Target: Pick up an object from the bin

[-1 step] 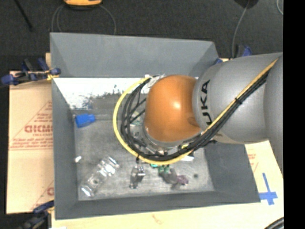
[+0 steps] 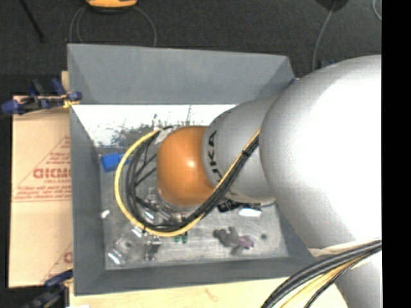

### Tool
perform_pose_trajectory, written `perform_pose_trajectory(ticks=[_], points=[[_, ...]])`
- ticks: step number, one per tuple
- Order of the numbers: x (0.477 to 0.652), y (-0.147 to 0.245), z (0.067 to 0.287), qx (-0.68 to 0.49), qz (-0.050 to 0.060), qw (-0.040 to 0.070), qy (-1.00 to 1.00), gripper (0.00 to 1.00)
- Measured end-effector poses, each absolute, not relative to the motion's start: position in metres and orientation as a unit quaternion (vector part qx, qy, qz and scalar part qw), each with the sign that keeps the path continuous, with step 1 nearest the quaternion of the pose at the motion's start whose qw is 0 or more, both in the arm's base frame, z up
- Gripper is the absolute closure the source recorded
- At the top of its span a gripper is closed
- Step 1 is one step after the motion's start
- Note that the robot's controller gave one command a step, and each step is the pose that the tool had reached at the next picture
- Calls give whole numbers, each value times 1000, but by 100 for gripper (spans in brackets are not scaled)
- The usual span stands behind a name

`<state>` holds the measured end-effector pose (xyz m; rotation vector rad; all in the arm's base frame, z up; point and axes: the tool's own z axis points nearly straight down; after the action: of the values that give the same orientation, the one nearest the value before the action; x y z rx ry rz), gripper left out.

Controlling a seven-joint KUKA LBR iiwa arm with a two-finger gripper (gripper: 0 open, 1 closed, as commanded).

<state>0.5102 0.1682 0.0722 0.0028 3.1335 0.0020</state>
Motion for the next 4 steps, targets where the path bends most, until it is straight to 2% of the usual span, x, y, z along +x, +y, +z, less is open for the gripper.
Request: perform_pose_trajectory(ticks=[1,2,3,4], points=[[514,166,77,3,0,9,1000,100],[527,170,231,-16,1,6,1000,100],[495,166,133,-43,-1,-3,999,100],[521,74,127,-65,-2,1,998,100]])
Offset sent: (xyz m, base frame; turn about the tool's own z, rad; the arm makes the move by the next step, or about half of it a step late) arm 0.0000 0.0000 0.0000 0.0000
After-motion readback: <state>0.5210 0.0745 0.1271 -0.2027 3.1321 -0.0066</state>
